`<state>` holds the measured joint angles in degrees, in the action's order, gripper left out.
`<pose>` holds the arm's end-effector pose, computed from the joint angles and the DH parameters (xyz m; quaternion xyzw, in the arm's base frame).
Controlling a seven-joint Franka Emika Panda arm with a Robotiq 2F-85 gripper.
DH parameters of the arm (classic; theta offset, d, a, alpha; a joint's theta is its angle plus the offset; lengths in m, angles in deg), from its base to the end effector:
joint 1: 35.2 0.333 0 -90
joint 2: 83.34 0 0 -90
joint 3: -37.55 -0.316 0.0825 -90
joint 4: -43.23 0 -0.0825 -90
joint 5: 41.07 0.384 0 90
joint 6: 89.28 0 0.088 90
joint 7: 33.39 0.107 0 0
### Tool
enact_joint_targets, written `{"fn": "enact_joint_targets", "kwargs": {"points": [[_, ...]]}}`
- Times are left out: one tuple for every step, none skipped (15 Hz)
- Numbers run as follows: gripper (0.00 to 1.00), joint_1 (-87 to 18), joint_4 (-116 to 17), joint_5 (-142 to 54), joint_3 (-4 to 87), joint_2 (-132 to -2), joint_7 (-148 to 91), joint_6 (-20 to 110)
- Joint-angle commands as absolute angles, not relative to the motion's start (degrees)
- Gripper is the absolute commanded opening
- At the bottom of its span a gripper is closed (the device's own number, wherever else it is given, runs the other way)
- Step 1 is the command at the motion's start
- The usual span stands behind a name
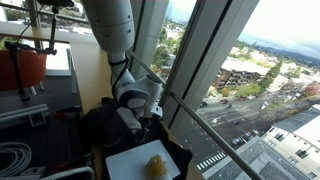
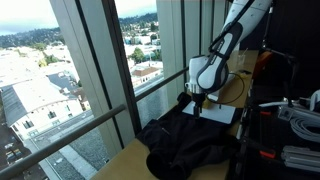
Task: Zip closed the black jersey
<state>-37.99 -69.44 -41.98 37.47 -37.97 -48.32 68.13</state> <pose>0.5891 -0.0272 0.0630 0.9935 0.1135 -0.0058 0.0016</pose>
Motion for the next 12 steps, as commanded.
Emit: {"fn": "enact_joint_targets", "kwargs": {"points": [[1.00, -38.17, -68.11, -43.64, 37.44, -37.05, -46.64, 68.18], [1.00, -38.19, -68.07, -43.63, 37.46, -36.97, -46.62, 68.20], [1.00, -38.23, -68.07, -43.60, 37.44, -36.93, -46.61, 68.21], [1.00, -38.46, -68.53, -43.61, 37.44, -36.99, -46.80, 68.53], [1.00, -38.43, -68.66, -43.64, 37.48, -36.92, -46.75, 68.65], [1.00, -38.45, -68.69, -43.66, 37.51, -36.81, -46.74, 68.71], [1.00, -38.47, -68.73, -43.69, 37.60, -36.72, -46.74, 68.73], [1.00, -38.55, -68.73, -43.71, 37.65, -36.62, -46.77, 68.75], [1.00, -38.65, -68.71, -43.72, 37.71, -36.51, -46.81, 68.73], [1.00, -38.72, -68.68, -43.73, 37.76, -36.41, -46.82, 68.68], [0.96, -38.71, -68.59, -43.77, 37.86, -36.31, -46.81, 68.64], [0.76, -38.70, -68.47, -43.80, 37.92, -36.25, -46.80, 68.57]]}}
